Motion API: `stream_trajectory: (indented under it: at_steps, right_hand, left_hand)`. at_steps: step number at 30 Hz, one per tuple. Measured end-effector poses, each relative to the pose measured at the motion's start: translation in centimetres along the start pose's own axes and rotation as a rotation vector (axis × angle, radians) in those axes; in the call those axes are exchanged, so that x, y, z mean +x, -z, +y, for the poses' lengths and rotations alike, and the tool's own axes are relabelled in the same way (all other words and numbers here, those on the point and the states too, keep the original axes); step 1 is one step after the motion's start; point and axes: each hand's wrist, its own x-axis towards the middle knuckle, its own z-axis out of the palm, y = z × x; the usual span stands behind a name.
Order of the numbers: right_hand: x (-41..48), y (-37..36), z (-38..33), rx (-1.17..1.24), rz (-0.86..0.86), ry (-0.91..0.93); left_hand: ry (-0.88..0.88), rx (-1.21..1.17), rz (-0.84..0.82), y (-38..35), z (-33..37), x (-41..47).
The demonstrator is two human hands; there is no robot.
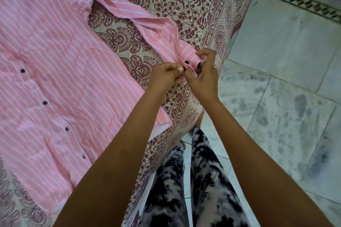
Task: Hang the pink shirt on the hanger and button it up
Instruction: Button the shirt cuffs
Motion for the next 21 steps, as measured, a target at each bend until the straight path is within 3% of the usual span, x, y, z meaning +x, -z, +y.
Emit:
stream_trajectory:
  at_steps: [4,9,12,15,21]
  right_hand:
    - [0.0,0.2,0.3,-0.152,0.011,0.118]
    - [-1.2,0.1,0.8,-0.314,0.059,0.324]
    - [-2.4,-0.1,1.2,-0.251,0.081,0.294]
    - [-3.1,0.6,1.9,-0.216,0.148,0.249]
    - [-3.5,2.4,0.8,0.076,0.314,-0.073]
  left_hand:
    - [-0.017,0.035,0.015,-0.1,0.3,-0.1]
    - [0.138,-0.117,-0.013,0.0,0.6,0.2]
    - [0.205,-0.215,0.020,-0.3,0.7,0.4]
    - [0.163,-0.240,-0.009,-0.5,0.2,0.4]
    - [0.062,-0.349,-0.035,-0.9,-1.7,-1.2]
